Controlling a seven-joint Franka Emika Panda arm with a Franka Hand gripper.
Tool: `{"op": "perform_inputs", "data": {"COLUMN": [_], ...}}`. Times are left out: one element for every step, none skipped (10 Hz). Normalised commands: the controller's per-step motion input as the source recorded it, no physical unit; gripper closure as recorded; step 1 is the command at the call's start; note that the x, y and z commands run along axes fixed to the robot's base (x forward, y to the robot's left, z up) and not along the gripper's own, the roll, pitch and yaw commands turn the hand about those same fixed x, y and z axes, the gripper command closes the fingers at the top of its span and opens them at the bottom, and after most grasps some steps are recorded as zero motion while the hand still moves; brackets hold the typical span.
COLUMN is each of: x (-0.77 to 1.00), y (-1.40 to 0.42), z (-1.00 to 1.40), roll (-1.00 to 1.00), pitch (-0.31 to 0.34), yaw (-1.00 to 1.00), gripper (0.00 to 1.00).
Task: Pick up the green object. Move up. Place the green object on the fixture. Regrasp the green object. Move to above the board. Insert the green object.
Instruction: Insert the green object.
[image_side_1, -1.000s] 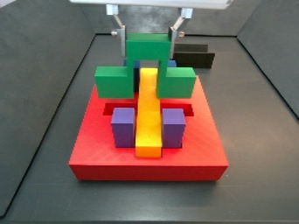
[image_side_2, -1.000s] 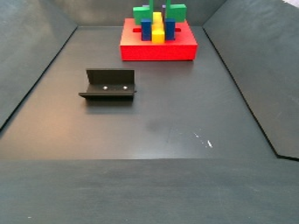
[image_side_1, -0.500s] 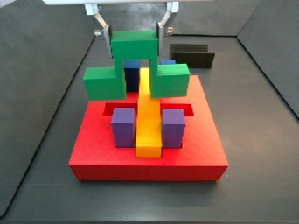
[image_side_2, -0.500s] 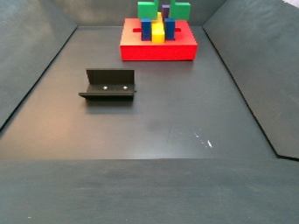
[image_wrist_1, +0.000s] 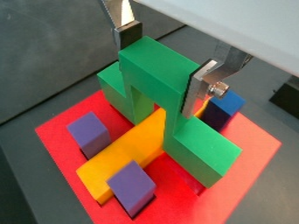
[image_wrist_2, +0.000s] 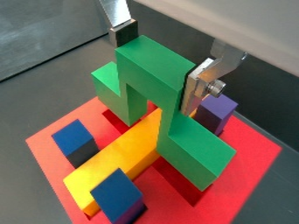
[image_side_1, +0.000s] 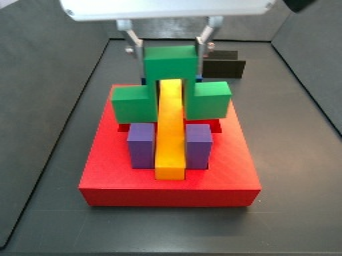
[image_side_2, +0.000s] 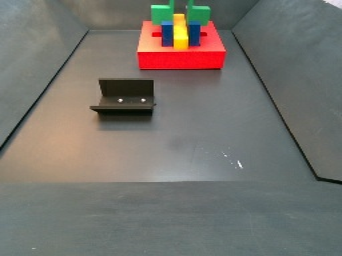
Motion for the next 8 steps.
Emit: {"op": "perform_inputs", "data": {"x": [-0.14,-0.14,-0.1,-0.06,0.0,0.03,0.13,0.12], "y": [0.19,0.18,0.17,0.0,-0.07,-0.08,-0.13,-0.09], "z": [-0.11,-0.07,-0.07,-0.22,-0.28,-0.15,-0.06,-0.04], "roll": [0.0,0.0,0.0,0.0,0.07,0.04,0.0,0.0], "pitch": [0.0,0.0,0.0,0.0,0.024,0.053,0.047,0.046], "yaw": [-0.11,-0.12,-0.1,-0.09,-0.19,-0.2,-0.17,-0.16], "gripper": [1.0,1.0,1.0,1.0,1.0,1.0,1.0,1.0]}}
